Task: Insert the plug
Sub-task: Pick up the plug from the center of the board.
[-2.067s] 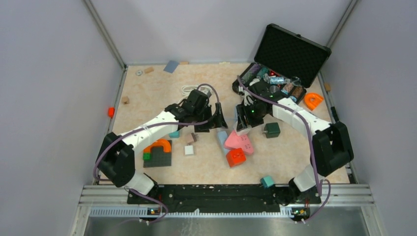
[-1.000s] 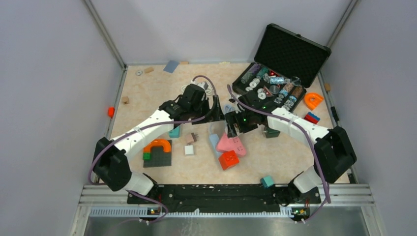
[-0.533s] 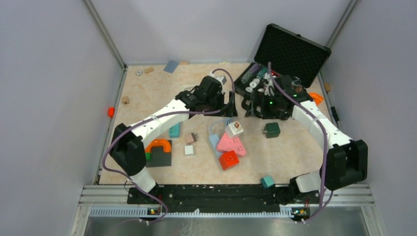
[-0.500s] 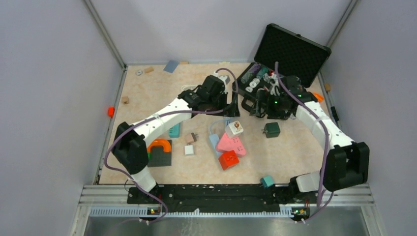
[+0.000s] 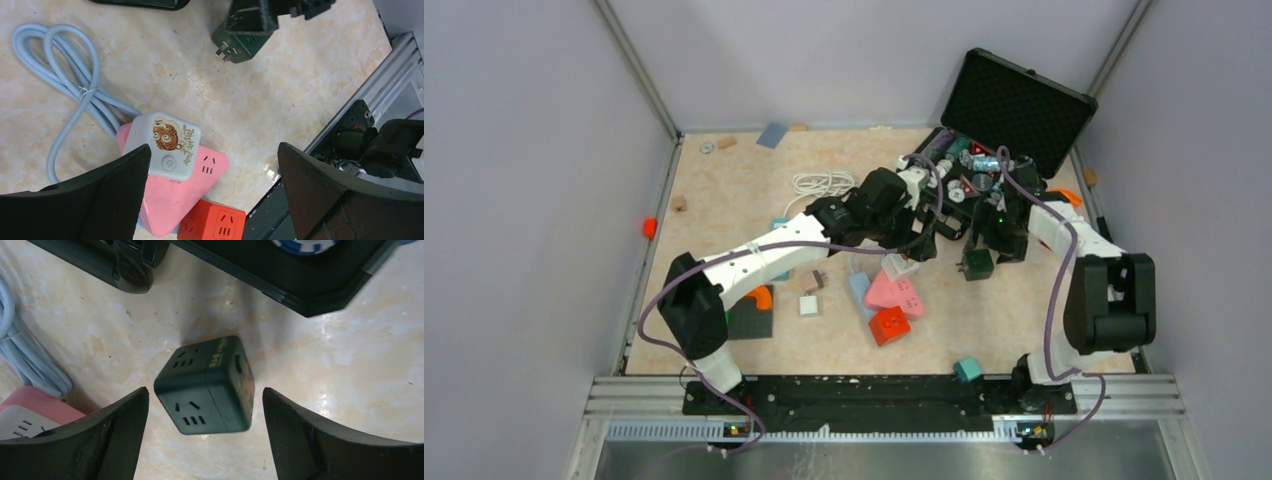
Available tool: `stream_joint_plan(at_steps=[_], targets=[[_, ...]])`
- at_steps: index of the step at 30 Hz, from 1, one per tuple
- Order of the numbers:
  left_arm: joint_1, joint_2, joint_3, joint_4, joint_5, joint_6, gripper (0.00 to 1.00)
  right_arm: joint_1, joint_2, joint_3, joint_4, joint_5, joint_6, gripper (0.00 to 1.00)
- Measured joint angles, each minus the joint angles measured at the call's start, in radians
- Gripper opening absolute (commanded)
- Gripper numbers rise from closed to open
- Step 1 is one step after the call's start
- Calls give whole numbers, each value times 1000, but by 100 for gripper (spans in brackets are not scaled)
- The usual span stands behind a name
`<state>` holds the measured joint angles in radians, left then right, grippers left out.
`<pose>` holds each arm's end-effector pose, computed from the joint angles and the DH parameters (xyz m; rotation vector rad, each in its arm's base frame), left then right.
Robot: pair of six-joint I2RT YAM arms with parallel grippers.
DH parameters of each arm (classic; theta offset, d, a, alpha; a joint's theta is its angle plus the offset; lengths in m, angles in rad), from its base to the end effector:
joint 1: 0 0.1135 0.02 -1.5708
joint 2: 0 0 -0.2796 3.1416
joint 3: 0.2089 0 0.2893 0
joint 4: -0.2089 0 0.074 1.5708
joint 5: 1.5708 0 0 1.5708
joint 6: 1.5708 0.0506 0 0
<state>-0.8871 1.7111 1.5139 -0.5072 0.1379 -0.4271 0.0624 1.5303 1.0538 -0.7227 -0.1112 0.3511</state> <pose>0.2744 -0.3478 0.3134 0.6248 2.3304 -0.8131 0.3318 0.0264 0.2006 0.3724 2.7643 0.2595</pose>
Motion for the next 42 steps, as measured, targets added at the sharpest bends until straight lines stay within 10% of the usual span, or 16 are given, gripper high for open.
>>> stream_joint_plan(at_steps=[17,27,42], targets=[[-52,-156,-266,353,57,93,94,145,53,-95,76,-166,-63,55],[-61,-105,-267,453,113,90,95,233,-13,-145,3,-150,-61,87],[-189,169,-6,309,-51,175,97,-118,-190,-136,-48,-244,-2,89]])
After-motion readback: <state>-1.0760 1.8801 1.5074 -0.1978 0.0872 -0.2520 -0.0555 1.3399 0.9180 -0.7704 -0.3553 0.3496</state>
